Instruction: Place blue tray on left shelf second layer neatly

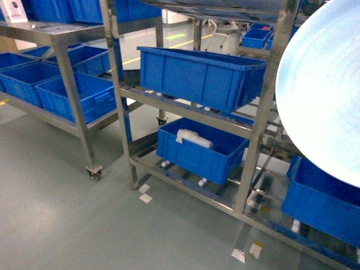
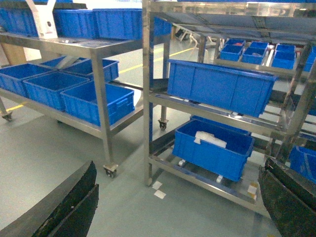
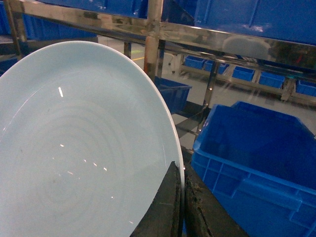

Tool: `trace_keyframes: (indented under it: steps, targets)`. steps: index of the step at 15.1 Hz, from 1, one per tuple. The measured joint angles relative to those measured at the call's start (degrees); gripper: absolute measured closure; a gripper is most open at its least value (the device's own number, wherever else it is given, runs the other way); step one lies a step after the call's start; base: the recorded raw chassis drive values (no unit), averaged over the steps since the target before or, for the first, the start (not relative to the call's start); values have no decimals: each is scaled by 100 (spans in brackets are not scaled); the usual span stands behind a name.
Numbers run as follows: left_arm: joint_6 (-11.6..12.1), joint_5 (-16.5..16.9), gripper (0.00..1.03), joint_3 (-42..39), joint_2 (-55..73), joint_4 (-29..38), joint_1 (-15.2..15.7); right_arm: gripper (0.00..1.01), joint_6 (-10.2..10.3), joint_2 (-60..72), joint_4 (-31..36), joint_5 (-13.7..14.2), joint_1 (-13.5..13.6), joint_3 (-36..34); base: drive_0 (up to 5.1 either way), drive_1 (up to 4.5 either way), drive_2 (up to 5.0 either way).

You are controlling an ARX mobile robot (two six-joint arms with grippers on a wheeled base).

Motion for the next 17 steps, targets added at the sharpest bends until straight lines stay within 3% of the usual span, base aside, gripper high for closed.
trace_keyframes:
  steps: [17]
  targets:
    - [0, -7, 5, 0, 0, -11, -4, 99, 2, 28, 0, 0, 0, 0, 263, -387, -387]
